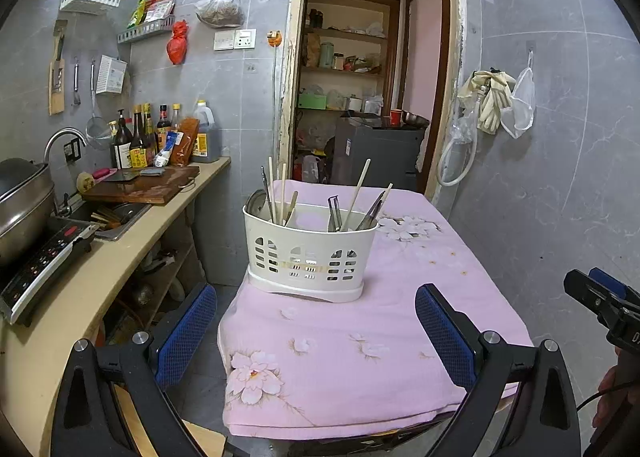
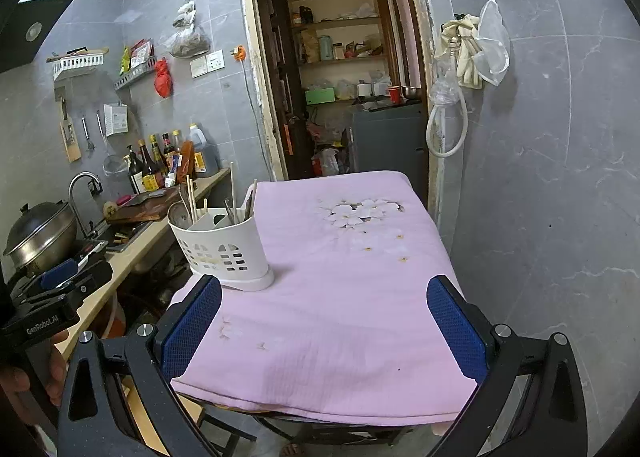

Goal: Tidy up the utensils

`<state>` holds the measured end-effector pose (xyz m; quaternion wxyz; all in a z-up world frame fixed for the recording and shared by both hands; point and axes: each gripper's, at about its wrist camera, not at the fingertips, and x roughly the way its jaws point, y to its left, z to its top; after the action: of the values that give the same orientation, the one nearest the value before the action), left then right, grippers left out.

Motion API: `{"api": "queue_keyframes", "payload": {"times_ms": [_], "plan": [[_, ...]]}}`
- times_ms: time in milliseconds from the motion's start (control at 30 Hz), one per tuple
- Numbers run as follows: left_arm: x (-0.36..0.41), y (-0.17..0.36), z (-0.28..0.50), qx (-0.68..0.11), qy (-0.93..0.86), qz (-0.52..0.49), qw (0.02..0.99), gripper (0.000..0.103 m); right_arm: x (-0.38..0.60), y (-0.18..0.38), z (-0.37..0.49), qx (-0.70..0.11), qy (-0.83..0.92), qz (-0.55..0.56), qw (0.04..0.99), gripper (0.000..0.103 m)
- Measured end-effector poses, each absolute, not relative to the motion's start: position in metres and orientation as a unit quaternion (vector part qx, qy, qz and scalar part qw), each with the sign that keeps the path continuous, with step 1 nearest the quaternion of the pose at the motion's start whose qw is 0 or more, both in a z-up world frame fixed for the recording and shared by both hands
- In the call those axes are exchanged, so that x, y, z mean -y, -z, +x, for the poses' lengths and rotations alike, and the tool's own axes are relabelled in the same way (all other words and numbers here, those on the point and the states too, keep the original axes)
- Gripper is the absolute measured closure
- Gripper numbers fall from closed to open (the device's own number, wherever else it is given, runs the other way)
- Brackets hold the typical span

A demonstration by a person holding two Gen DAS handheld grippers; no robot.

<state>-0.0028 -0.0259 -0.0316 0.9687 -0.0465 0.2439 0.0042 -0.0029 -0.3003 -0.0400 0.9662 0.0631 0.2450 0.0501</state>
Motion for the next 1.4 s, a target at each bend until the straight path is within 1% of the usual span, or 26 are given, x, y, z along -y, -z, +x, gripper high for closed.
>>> {"api": "queue_keyframes", "payload": {"times_ms": [1400], "plan": [[0.0207,0.0327,0.0032,-0.245,-0.006,-0.048,0.968,0.003,0.2968,0.0409,-0.0012,-0.251,-0.050,0.065,0.964,0.002]]}}
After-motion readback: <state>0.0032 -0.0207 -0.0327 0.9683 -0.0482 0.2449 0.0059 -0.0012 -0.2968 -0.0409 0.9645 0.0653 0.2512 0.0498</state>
